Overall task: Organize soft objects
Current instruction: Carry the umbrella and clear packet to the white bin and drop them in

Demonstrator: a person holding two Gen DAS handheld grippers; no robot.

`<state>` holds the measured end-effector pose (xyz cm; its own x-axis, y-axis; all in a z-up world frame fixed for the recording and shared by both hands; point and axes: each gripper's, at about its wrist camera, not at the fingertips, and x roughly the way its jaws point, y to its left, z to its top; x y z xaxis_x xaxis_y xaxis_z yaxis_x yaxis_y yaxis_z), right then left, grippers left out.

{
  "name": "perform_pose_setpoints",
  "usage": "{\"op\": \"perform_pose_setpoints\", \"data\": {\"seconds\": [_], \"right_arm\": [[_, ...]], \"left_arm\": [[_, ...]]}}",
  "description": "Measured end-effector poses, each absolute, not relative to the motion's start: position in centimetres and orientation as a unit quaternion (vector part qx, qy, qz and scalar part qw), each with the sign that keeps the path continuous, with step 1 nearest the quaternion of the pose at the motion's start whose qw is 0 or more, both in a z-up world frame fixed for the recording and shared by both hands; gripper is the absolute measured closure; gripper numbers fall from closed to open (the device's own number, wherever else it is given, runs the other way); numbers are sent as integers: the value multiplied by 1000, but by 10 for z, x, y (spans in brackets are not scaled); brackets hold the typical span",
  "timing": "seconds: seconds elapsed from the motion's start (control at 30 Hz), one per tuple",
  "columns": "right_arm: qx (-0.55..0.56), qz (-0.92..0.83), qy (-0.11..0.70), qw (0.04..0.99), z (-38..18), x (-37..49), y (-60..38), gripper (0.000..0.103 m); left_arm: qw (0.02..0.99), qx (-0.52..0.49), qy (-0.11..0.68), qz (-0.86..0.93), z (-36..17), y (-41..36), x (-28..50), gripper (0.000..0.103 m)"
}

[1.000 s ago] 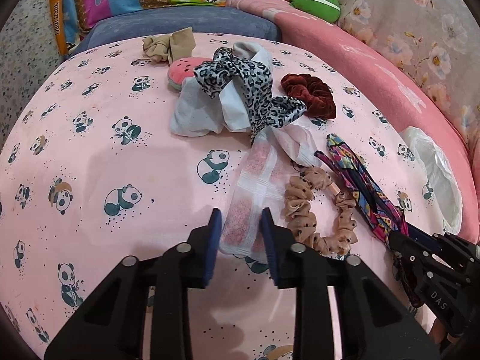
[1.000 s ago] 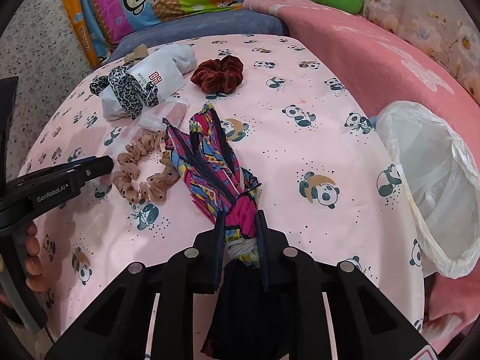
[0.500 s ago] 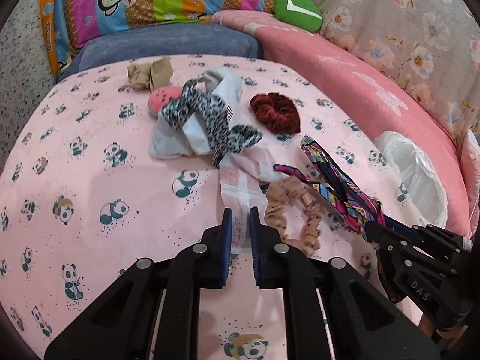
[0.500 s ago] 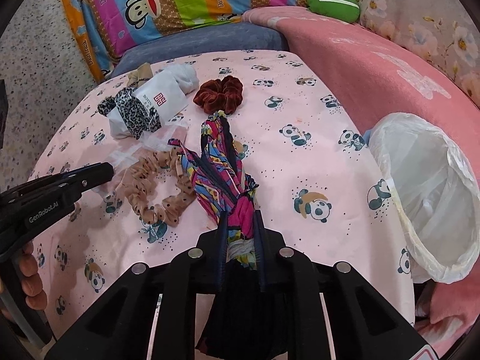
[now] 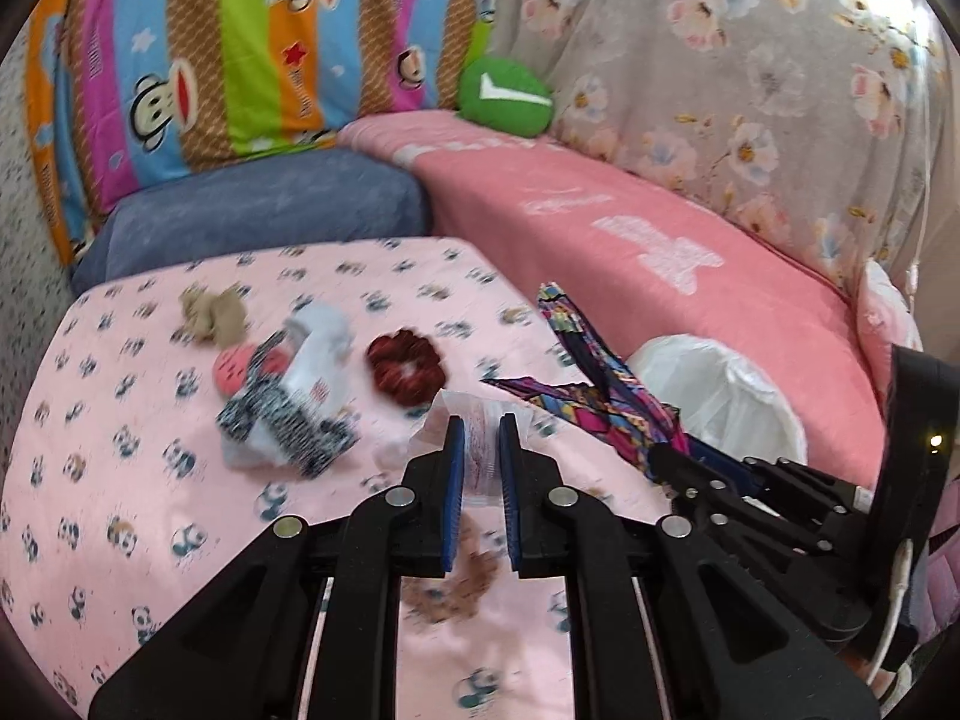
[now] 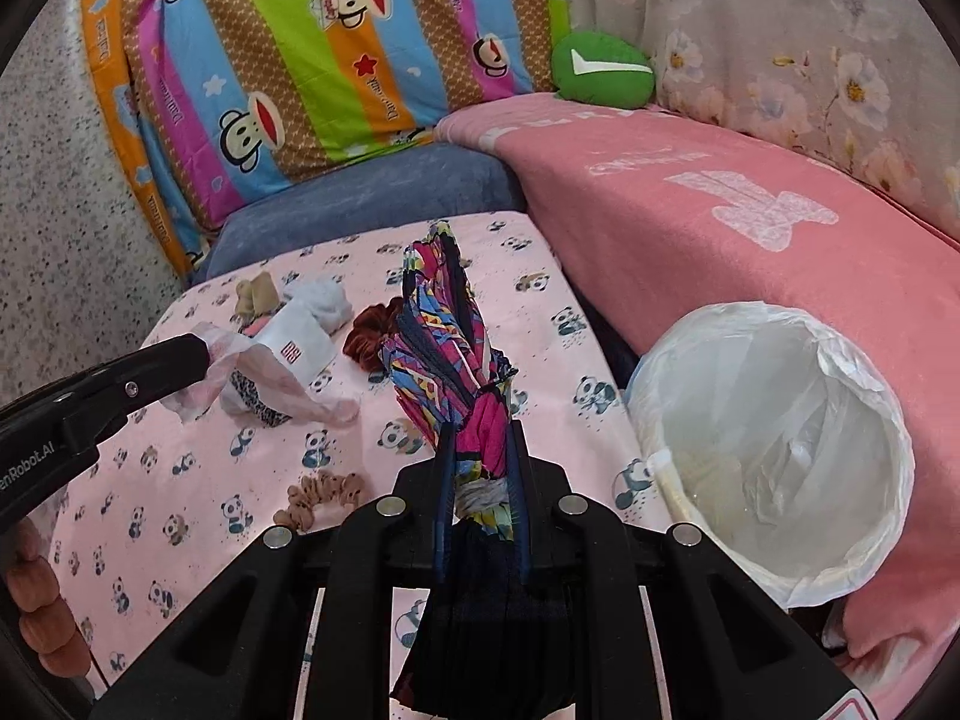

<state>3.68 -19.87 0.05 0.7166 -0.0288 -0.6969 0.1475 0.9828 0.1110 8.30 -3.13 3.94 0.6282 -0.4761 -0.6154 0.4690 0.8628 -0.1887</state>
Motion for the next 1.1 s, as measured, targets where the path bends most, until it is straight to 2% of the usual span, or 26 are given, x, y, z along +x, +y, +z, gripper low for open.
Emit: {"op": "perform_pose_setpoints", "data": {"seconds": [0.63, 1.1], "right_arm": [[174, -181, 316, 915, 20, -9, -320, 88], [205, -214, 322, 899, 7, -22, -353, 88]], "left_arm": [[867, 16, 306, -393, 84, -176, 59, 92], [837, 28, 334, -432, 63, -229, 66, 92]]}}
